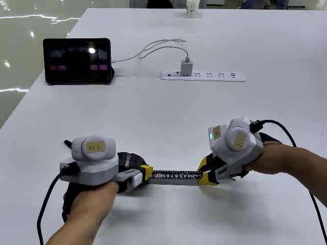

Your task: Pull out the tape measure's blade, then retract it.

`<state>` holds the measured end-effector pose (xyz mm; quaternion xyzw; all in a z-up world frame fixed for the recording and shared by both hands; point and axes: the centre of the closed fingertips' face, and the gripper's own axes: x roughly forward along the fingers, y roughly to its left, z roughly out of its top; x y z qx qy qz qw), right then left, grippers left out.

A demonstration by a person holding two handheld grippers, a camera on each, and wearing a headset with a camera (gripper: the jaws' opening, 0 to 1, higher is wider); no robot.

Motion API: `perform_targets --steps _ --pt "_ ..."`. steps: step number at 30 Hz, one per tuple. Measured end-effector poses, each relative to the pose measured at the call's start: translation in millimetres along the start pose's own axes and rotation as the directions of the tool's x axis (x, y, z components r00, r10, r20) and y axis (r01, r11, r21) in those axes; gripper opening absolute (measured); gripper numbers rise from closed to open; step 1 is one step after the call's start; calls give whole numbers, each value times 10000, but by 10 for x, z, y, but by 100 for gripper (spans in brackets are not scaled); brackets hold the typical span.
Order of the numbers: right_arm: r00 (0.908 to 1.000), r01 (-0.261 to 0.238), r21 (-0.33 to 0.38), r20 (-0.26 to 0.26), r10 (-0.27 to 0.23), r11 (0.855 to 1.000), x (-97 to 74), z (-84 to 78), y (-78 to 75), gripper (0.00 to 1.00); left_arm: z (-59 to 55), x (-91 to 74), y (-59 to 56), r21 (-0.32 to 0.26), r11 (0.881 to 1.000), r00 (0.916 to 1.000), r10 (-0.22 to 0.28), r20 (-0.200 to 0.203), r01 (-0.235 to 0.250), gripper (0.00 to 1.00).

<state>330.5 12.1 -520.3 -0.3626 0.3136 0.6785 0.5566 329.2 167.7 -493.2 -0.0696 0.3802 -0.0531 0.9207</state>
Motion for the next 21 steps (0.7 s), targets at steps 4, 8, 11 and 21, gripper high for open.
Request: perform_targets --steps 4,8,11,21 --pt "10000 -10 6 33 10 10000 21 23 -4 10 0 -1 -2 -7 10000 10000 -3 -6 3 57" --pt "10000 -14 6 62 14 10000 41 47 -6 10 1 -2 0 -21 10000 10000 -15 -8 15 57" --pt "10000 -25 2 96 25 10000 61 69 -9 10 1 -1 3 -30 10000 10000 -22 -18 22 57" --pt "9997 -38 -33 243 39 10000 123 162 -10 10 -1 -1 3 -40 10000 10000 -45 -35 45 57"
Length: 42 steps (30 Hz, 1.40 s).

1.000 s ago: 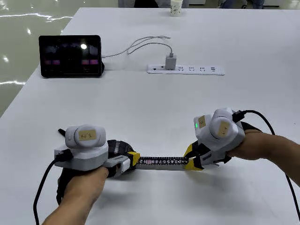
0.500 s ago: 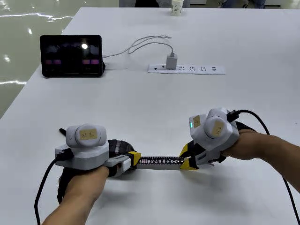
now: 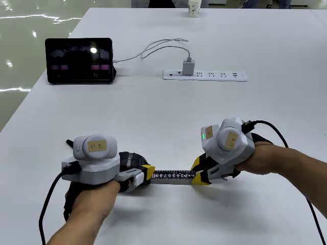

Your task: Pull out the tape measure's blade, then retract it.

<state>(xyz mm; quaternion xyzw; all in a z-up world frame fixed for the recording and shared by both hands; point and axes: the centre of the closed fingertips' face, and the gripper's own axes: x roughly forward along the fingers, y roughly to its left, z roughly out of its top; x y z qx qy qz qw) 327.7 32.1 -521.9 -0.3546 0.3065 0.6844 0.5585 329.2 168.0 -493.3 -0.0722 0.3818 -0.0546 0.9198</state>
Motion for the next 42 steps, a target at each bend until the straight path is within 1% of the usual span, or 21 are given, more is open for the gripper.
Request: perform_targets --steps 42 --pt "9983 -62 -292 569 79 9996 286 439 -21 10 9 3 9 -255 9997 10000 -52 -25 51 58"
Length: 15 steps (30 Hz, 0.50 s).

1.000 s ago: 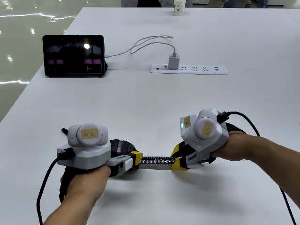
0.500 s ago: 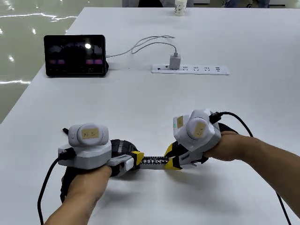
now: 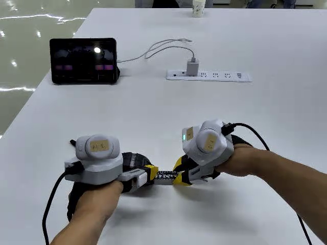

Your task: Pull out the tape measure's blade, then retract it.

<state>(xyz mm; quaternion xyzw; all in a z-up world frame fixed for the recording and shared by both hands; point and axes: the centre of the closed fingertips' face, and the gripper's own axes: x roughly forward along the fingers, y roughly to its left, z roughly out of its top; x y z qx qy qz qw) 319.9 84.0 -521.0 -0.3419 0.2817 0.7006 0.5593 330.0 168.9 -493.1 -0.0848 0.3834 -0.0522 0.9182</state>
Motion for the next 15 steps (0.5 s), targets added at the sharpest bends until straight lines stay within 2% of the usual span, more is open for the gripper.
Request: perform_targets --steps 15 --pt "9997 3 -41 264 -2 10000 129 171 -8 10 -2 -1 5 -89 10000 10000 -1 3 1 58"
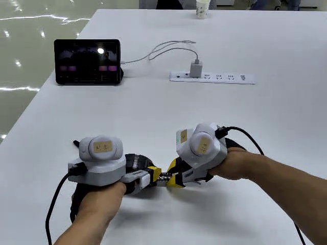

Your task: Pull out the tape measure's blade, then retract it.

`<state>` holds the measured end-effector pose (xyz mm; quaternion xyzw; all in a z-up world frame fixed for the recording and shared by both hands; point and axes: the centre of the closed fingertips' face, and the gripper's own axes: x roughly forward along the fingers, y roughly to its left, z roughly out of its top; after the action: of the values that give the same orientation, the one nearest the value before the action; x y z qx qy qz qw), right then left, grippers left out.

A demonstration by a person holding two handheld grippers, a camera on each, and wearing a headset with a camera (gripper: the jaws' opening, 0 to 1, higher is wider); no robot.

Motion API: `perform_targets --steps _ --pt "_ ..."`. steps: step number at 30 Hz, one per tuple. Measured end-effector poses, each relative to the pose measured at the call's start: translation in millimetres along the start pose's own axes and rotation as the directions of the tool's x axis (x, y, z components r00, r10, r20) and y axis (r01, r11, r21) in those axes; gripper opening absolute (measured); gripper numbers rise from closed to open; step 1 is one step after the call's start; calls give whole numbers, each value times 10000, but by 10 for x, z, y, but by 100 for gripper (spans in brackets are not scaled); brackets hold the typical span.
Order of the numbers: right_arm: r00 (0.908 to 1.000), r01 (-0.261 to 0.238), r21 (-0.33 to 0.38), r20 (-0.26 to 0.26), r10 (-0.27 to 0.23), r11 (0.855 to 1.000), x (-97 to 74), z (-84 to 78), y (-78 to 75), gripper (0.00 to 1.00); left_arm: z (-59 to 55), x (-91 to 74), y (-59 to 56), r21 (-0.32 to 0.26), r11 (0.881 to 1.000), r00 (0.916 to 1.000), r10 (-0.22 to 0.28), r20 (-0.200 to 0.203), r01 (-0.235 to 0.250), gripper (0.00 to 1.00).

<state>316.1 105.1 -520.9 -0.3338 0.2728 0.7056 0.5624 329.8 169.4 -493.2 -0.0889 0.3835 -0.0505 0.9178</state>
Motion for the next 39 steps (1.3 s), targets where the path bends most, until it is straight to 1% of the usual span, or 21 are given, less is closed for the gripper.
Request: perform_targets --steps 6,15,23,29,39 --pt "9999 -1 -21 147 1 10000 64 82 -10 11 2 1 4 -81 10000 10000 -3 -3 3 58" --pt "9994 38 -74 330 -35 10000 100 129 -18 11 6 2 2 -134 9999 10000 1 -4 -1 58" --pt "9995 95 -169 296 -90 9998 118 121 -17 11 5 10 -5 -83 10000 10000 30 -17 -30 59" --pt "9995 196 -207 270 -191 9996 117 125 -18 12 10 7 -7 -95 10000 9999 14 123 -13 60" --pt "9995 254 -333 203 -247 9991 120 119 -18 12 10 12 -9 -111 9999 9999 20 114 -19 61"
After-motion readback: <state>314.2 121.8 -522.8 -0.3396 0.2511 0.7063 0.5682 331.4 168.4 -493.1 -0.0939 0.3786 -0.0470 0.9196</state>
